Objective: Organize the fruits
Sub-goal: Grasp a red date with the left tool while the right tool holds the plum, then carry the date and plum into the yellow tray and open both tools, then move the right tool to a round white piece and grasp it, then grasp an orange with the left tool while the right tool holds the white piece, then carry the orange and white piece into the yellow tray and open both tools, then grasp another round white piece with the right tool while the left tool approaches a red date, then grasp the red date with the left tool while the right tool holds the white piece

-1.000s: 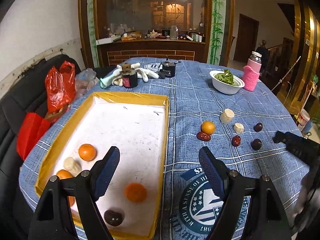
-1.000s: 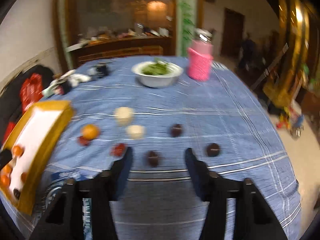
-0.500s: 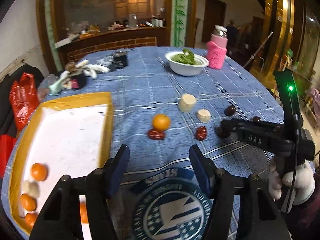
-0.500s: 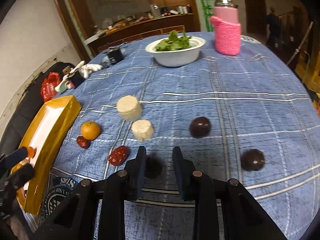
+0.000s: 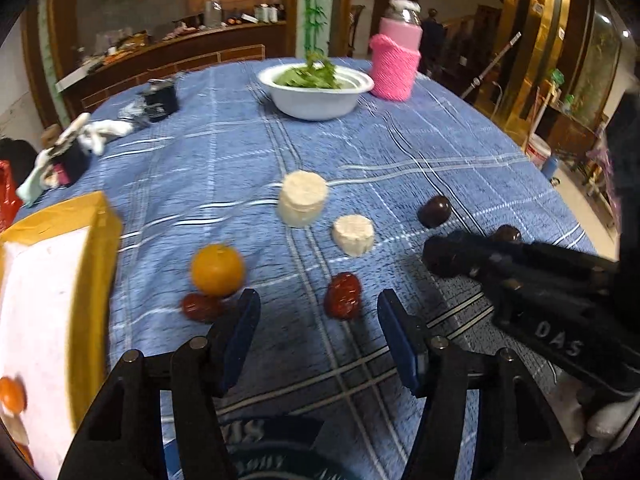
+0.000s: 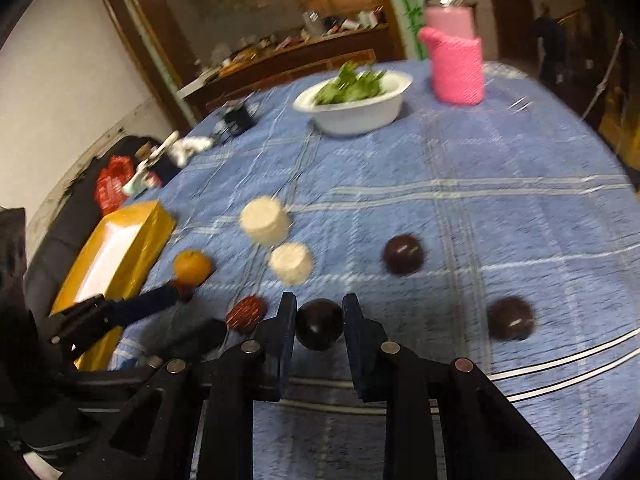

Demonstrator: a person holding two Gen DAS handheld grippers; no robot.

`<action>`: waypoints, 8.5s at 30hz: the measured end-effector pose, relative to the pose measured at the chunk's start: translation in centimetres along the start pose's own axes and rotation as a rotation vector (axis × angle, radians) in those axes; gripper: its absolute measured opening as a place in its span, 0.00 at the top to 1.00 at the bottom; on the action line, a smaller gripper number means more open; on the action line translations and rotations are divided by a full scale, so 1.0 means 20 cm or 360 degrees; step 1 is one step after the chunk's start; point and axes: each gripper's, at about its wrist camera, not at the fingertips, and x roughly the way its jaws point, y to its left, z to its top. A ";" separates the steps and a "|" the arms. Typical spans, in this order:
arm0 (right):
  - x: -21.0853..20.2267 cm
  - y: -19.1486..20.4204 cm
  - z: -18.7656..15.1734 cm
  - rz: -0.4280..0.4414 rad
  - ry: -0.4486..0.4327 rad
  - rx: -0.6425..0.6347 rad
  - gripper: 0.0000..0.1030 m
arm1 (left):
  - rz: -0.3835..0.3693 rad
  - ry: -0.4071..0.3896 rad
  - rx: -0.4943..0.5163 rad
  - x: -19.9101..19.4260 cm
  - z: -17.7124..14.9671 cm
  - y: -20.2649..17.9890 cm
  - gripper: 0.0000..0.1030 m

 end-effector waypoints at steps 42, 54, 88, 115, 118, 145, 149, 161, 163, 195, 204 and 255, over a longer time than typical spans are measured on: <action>-0.20 0.74 -0.08 0.0126 -0.0033 -0.0498 0.74 | 0.0461 -0.0409 -0.0870 -0.85 -0.58 1.01 0.80; 0.16 1.36 -0.22 0.0546 0.0317 -0.0526 0.71 | 0.0376 -0.0392 -0.1142 -0.92 -0.83 1.35 0.50; -0.02 0.24 0.12 -0.0019 0.0020 -0.0052 0.46 | 0.0129 -0.0358 -0.0687 -0.87 -0.50 0.73 0.15; 0.10 0.08 0.16 0.0095 -0.0033 0.0081 0.62 | 0.0174 -0.0067 -0.0140 -0.17 0.02 0.29 0.41; 0.12 0.07 0.16 0.0143 -0.0004 0.0090 0.62 | 0.0159 0.0018 -0.0162 -0.06 0.06 0.33 0.54; 0.11 0.25 0.10 0.0059 -0.0086 -0.0143 0.62 | 0.0391 -0.0338 -0.0587 -0.77 -0.23 0.70 0.69; 0.06 0.37 0.05 0.0174 -0.0038 -0.0140 0.62 | 0.0529 -0.0333 -0.0729 -0.85 -0.38 0.89 0.69; 0.13 1.11 -0.15 0.0524 0.0274 -0.0432 0.61 | 0.0385 -0.0255 -0.1035 -0.84 -0.69 1.23 0.68; 0.17 1.18 -0.16 0.0503 0.0288 -0.0463 0.61 | 0.0353 -0.0283 -0.1067 -0.86 -0.71 1.26 0.58; -0.36 -0.20 -0.11 -0.0163 -0.0039 0.0249 0.46 | 0.0026 -0.0268 -0.0796 -0.81 -0.49 0.77 0.19; -0.15 -0.11 0.02 0.0035 0.0034 0.0117 0.46 | 0.0004 -0.0139 -0.0554 -0.66 -0.36 0.47 0.19; 0.22 0.09 0.17 0.0014 0.0032 -0.0138 0.69 | 0.0364 -0.0170 -0.0447 -0.41 -0.16 0.38 0.74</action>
